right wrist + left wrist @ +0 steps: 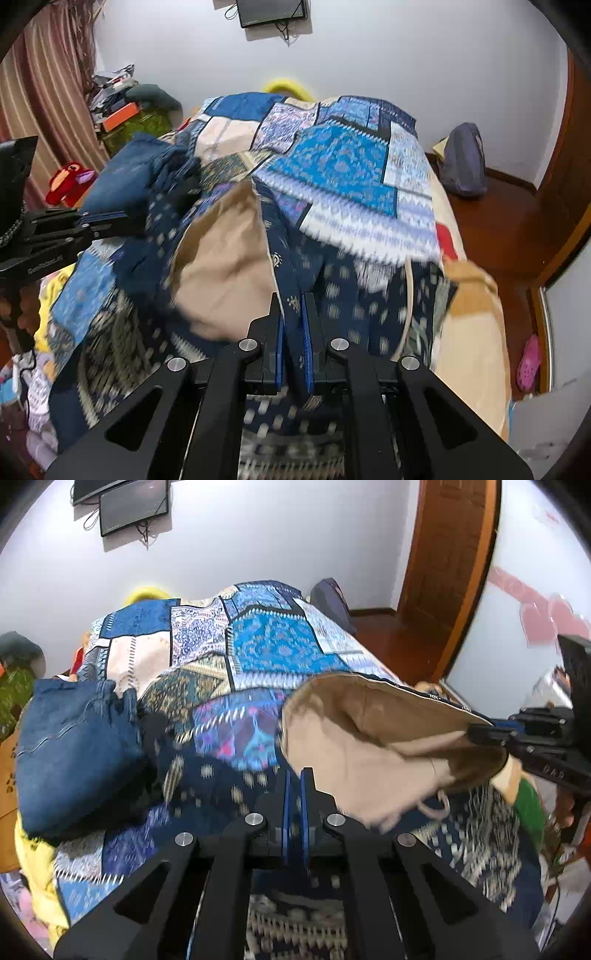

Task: Fold large clothes
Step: 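Lay the hood over the hoodie front and open both tools, then grasp the hoodie hem with both tools and lift it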

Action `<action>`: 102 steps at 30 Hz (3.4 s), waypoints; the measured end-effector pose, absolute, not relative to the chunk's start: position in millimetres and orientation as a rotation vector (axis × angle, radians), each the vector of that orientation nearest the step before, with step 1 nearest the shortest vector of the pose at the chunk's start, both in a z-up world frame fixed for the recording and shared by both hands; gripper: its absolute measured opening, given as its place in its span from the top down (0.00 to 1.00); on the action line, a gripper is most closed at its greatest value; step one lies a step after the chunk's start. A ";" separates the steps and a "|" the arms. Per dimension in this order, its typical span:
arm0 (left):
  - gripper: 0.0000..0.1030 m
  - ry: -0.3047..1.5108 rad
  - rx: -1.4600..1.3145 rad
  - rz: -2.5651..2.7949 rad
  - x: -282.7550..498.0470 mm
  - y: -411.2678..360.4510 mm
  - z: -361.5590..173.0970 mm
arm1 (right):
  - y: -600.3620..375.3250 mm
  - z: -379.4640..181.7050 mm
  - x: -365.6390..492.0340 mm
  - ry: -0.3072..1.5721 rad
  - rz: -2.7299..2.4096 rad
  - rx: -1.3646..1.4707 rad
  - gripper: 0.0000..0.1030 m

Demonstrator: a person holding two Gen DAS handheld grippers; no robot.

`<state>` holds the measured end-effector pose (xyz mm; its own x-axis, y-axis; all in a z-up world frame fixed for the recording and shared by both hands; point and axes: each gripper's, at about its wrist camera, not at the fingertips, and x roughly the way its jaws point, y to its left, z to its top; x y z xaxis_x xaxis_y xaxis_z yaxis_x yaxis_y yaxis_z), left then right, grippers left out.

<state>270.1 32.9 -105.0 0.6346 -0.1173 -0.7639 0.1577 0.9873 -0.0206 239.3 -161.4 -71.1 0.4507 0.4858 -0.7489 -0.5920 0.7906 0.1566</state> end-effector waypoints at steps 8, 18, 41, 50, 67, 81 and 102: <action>0.73 0.973 -0.009 -0.160 244.7 31.8 -124.6 | -182.7 -91.9 208.8 0.941 0.621 -0.109 0.92; 0.51 0.943 0.003 -0.125 252.4 30.6 -119.6 | -166.9 -69.4 214.6 0.920 0.617 -0.157 0.54; 0.83 1.029 0.000 -0.246 375.8 17.3 -193.4 | -110.4 -112.0 312.6 0.924 0.571 -0.153 0.83; 0.93 0.900 0.063 -0.238 333.1 6.7 -145.5 | -131.2 -64.3 291.4 0.858 0.629 -0.090 0.95; 0.93 1.021 0.019 -0.264 192.1 -13.1 -157.7 | -162.1 -95.2 160.3 1.028 0.746 -0.153 0.95; 0.52 0.854 0.108 -0.136 136.2 6.8 -96.2 | -189.0 -37.9 128.1 0.923 0.721 -0.165 0.46; 0.39 1.098 -0.016 -0.212 230.6 -25.0 -188.9 | -152.2 -144.3 184.0 1.151 0.625 -0.141 0.35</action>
<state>230.6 -25.0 -188.9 0.4369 -0.1786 -0.8816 0.1626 0.9796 -0.1179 184.0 -152.2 -144.3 0.2588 0.3893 -0.8840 -0.5295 0.8226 0.2072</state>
